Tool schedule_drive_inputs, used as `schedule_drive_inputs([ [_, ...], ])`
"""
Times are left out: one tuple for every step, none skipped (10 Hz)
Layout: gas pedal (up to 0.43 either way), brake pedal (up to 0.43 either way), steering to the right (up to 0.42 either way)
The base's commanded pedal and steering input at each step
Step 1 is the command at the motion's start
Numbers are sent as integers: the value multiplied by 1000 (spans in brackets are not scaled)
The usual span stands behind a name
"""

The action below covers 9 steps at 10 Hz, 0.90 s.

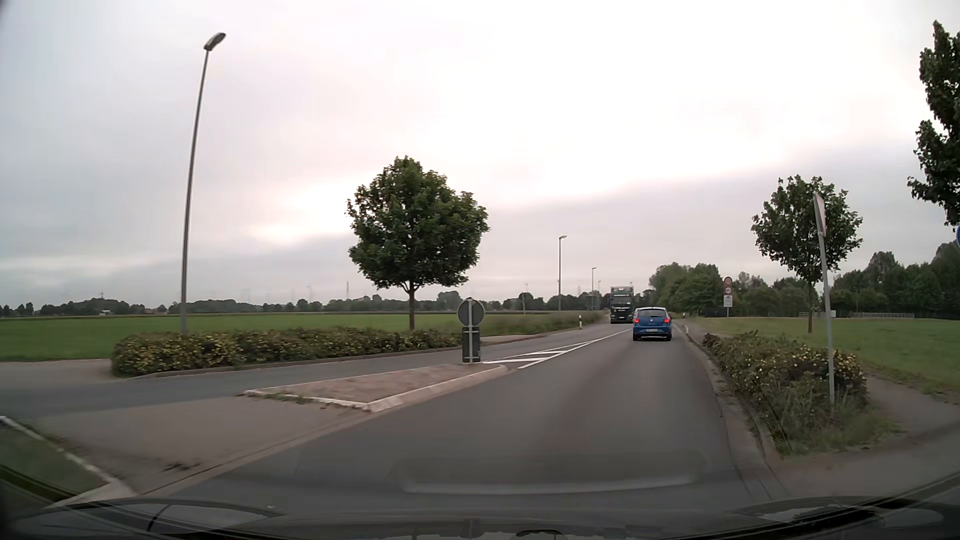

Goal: Follow the waypoints while adhering to traffic rules and regulations

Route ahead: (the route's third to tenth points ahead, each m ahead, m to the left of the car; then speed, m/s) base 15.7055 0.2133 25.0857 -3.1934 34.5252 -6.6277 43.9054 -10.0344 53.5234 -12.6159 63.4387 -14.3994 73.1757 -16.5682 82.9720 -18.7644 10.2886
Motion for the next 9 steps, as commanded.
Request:
schedule_drive_inputs([
  [260, 0, 127],
  [268, 0, 129],
  [268, 0, 129],
  [280, 0, 126],
  [280, 0, 120],
  [280, 0, 110],
  [280, 0, 99],
  [280, 0, 85],
  [280, 0, 72],
])
